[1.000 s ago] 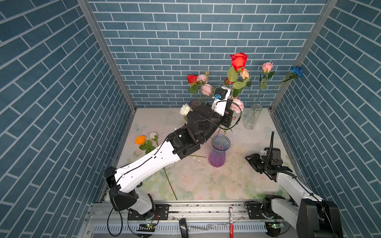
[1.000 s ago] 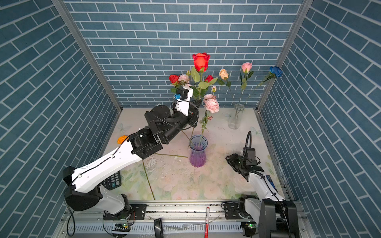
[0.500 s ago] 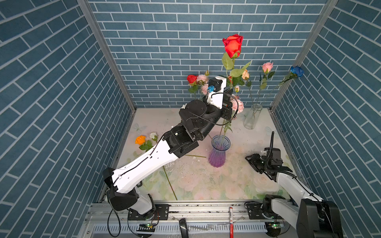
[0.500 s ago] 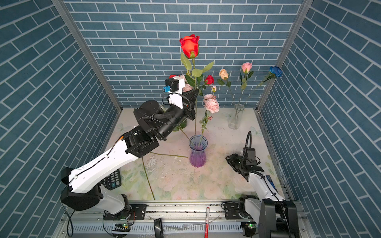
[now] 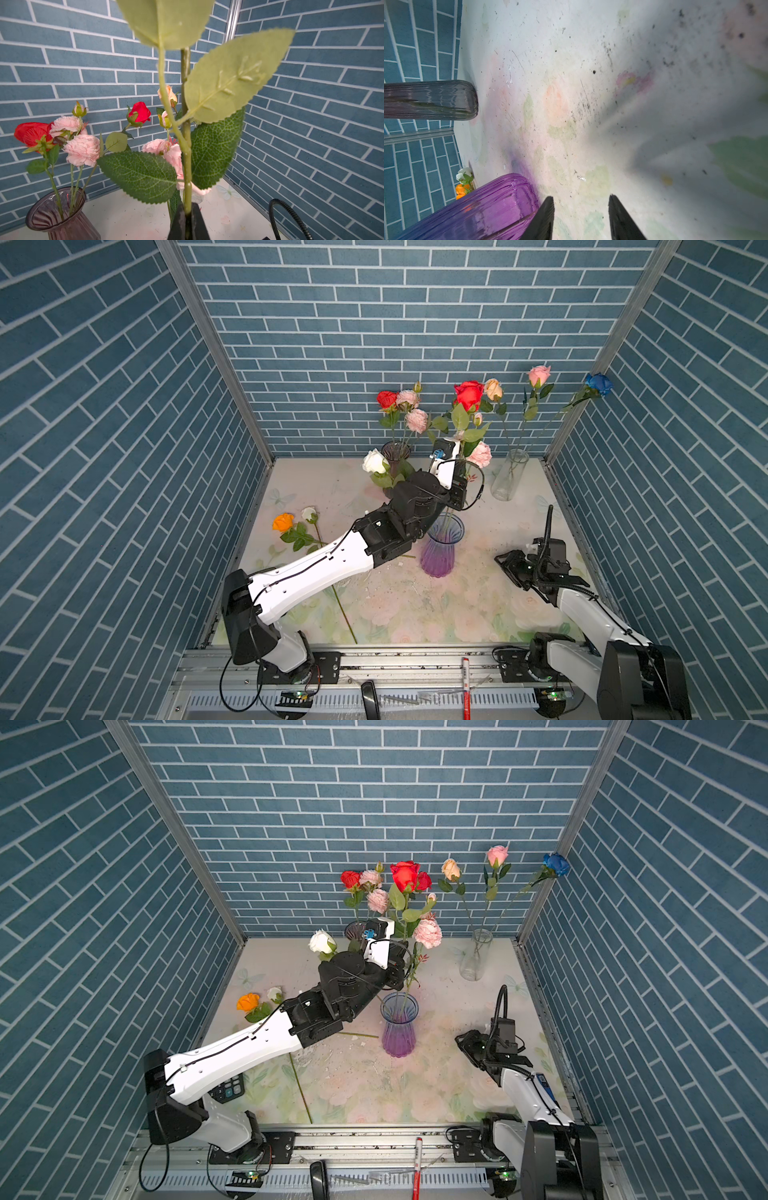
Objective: Arrange flowers in a vase
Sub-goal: Place the flower in the vase.
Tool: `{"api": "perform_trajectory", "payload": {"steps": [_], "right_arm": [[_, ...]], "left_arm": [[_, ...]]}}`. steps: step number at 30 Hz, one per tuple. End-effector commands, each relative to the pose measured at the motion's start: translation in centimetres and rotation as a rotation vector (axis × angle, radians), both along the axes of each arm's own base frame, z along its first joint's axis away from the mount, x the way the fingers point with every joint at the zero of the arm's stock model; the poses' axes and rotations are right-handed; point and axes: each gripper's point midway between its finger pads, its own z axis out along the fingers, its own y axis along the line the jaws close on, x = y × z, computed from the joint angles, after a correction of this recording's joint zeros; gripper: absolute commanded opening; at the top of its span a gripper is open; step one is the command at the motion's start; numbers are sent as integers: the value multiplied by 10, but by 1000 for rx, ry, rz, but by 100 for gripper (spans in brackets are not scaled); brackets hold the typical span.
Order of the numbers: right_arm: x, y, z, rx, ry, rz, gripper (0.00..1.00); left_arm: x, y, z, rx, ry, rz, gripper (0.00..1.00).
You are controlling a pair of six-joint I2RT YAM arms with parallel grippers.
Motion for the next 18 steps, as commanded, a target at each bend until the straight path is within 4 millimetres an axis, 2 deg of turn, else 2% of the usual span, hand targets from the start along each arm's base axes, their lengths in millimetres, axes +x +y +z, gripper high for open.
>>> {"api": "perform_trajectory", "payload": {"steps": [1,3,4,5,6,7,9,13,18], "right_arm": [[-3,1,-4,27,23,-17,45],[-3,1,-4,27,23,-17,45],[-3,1,-4,27,23,-18,45],[-3,1,-3,27,22,-17,45],[-3,1,-3,27,22,-17,45],[-4,1,-4,27,23,-17,45],[-3,1,-3,27,22,-17,45],[-3,1,-4,28,25,-18,45],[-3,1,-4,29,27,-17,45]], "left_arm": [[6,15,16,-119,22,26,1],[11,18,11,-122,49,37,11],[14,21,7,-124,66,47,22],[17,24,5,-133,85,58,48],[18,27,4,-143,101,64,64],[18,30,4,-152,111,67,75],[16,35,6,-154,115,71,81],[7,51,21,-152,134,88,82],[-8,61,39,-55,187,53,83]]}}
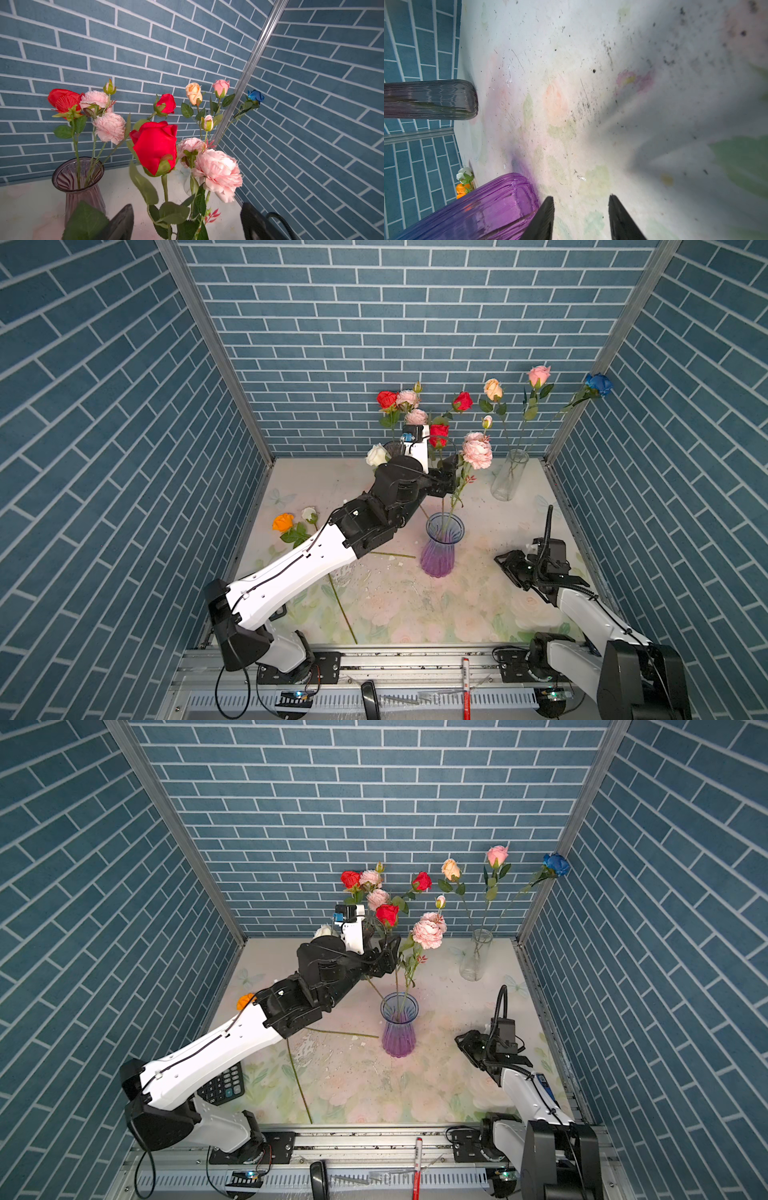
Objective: Arrange flowers in a vase
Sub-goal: Place the flower in the vase, then place the flower at the middle-left of the table.
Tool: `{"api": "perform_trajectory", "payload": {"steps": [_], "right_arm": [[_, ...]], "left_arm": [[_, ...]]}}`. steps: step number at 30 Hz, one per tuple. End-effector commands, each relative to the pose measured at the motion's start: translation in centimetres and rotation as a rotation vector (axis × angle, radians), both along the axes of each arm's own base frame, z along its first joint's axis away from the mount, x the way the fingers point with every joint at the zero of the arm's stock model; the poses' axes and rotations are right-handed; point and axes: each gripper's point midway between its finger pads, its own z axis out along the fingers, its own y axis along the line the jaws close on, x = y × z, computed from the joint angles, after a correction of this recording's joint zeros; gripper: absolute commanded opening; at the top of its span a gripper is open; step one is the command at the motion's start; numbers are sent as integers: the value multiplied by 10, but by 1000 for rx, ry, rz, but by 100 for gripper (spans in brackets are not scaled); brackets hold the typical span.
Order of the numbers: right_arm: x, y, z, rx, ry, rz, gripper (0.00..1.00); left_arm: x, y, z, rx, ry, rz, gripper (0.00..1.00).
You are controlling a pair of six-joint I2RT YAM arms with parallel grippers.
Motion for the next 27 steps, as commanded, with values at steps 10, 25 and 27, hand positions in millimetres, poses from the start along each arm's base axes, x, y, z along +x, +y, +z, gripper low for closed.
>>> {"api": "perform_trajectory", "payload": {"steps": [10,25,27], "right_arm": [[-3,0,-4,25,25,-23,45],[-2,1,-4,28,26,-19,45],[-2,1,-6,30,30,-17,45]], "left_arm": [[-54,117,-43,148,67,144,83],[-35,225,-248,130,582,384,77],[-29,235,-266,173,625,441,77]]}}
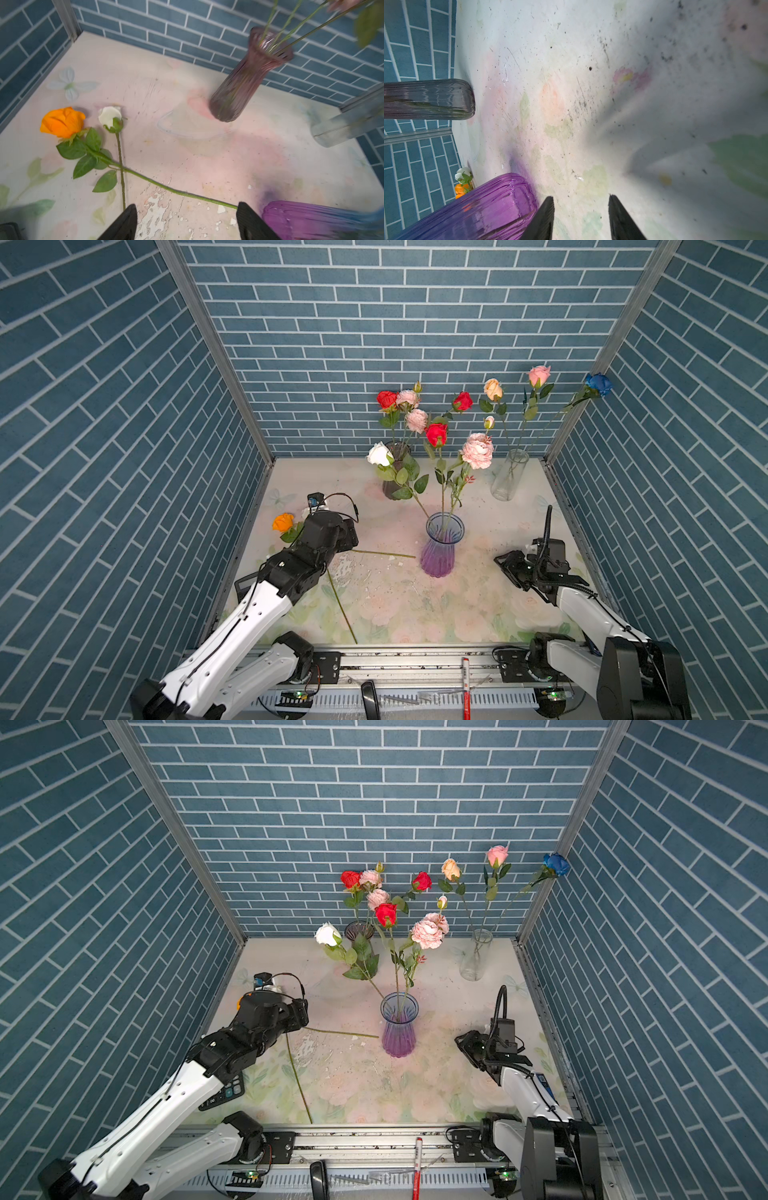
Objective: Arrange flowers in a vase
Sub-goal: Place the flower at the middle-left of the table.
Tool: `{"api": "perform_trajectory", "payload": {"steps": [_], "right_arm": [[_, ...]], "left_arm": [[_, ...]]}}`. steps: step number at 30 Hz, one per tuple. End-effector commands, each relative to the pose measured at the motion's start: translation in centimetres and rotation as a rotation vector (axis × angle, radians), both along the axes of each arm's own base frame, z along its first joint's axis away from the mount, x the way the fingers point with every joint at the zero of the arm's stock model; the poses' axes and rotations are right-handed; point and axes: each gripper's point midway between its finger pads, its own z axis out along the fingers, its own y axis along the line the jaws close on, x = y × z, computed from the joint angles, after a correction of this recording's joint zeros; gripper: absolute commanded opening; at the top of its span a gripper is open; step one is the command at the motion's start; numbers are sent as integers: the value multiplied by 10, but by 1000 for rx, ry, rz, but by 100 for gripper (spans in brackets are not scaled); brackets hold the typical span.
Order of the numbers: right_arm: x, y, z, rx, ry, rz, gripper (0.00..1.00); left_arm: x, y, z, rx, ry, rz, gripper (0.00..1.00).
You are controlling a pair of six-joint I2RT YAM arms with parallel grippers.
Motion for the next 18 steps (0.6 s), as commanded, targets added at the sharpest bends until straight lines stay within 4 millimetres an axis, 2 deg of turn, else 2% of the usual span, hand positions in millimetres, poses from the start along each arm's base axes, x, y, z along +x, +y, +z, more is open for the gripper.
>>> {"api": "perform_trajectory", "payload": {"steps": [1,6,9,11,14,18], "right_arm": [[-1,1,-3,29,18,-17,45],[-2,1,-1,28,14,-14,44],[-3,1,0,28,11,-15,44],[-3,0,0,28,11,-17,44],[-3,0,-2,30,13,-17,44],[-2,0,-2,32,12,-18,44]], "left_arm": [[2,7,-34,4,112,48,77],[12,31,-80,85,260,145,77],[15,48,-108,118,350,209,69],[18,58,-124,139,392,239,68],[21,69,-141,160,435,271,65],[26,74,-159,150,471,284,63]]}}
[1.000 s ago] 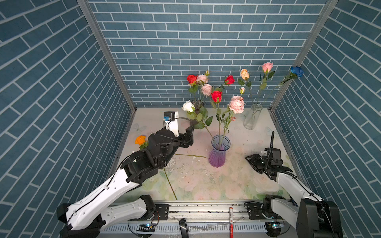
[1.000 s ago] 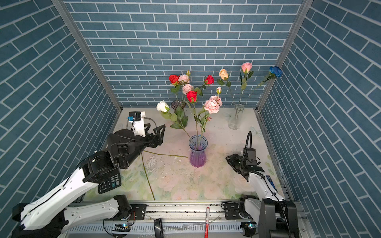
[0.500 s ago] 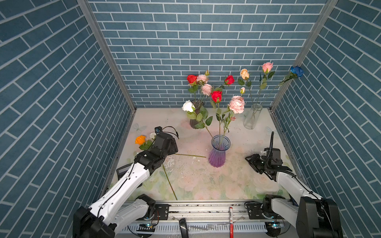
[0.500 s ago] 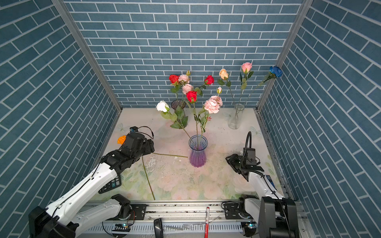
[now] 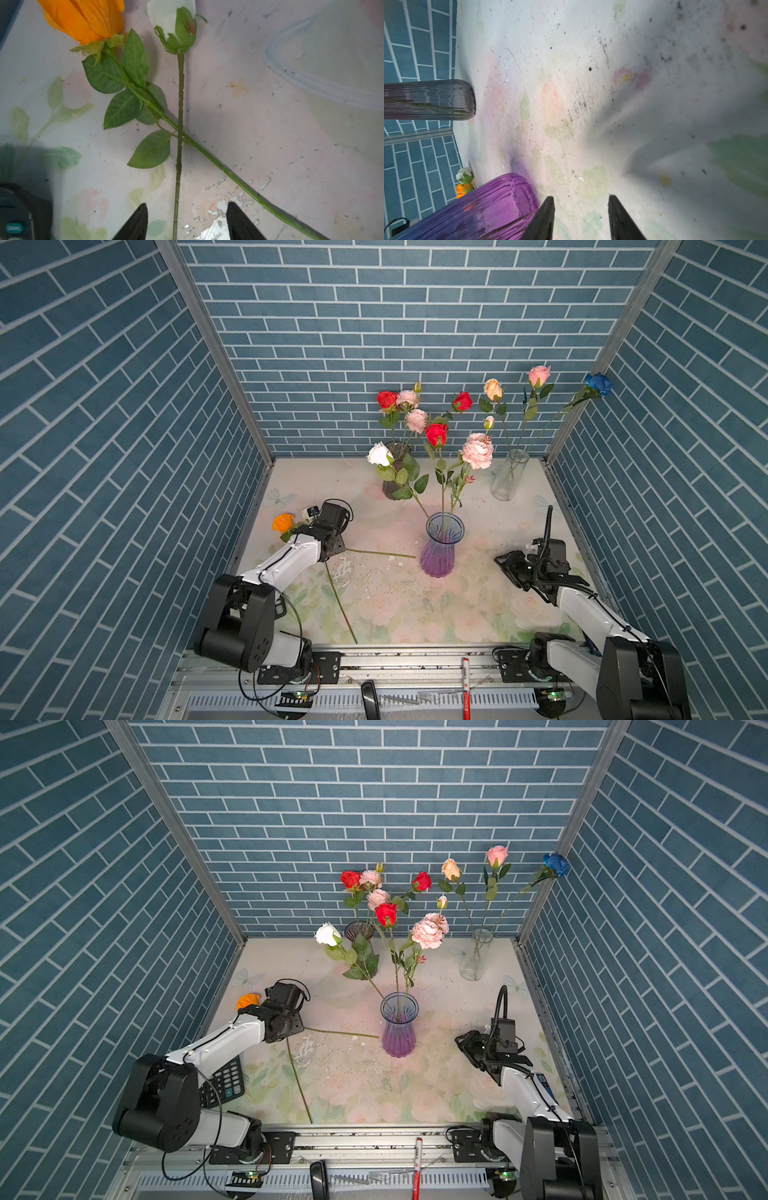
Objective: Arrange flowers in a vase
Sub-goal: Place the flower at the middle-left of the table.
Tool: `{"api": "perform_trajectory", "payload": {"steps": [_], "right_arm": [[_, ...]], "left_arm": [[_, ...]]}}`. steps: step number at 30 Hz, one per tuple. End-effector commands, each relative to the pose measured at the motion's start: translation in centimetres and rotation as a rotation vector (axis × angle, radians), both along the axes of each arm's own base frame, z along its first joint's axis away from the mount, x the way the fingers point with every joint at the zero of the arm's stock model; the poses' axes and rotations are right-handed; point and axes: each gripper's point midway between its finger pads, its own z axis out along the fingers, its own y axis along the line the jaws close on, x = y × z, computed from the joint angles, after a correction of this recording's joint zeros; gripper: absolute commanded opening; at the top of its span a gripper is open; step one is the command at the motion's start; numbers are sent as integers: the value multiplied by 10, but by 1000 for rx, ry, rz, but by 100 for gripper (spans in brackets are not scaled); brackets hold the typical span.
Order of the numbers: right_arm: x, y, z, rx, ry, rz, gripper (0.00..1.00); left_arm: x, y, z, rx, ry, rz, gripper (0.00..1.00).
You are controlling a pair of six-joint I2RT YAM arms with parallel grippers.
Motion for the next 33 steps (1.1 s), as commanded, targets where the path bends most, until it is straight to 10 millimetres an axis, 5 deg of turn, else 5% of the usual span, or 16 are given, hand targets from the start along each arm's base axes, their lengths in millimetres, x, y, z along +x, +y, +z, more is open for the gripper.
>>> {"api": "perform_trajectory", "payload": {"steps": [1,11,14,16,18,22,26,33], "right_arm": [[-2,1,-2,28,12,-17,44],[-4,0,-2,27,14,-21,44],[-4,-1,-2,27,16,-23,44],[-3,-1,-2,27,13,-23,44],[-4,-1,-2,27,16,-23,44],[-4,-1,-3,26,16,-24,44],[-4,-1,-2,26,15,-26,44],[-5,-2,-1,26,9,-30,44]], "left_arm": [[2,8,-14,-3,19,23,62],[7,17,-60,-101,101,86,47],[10,16,-61,-133,95,92,31],[11,14,-57,-166,84,91,7],[13,11,-46,-195,56,84,0],[14,13,2,-213,-56,103,0],[12,8,76,-318,-249,145,0],[14,-51,266,-482,-766,-55,0]]}}
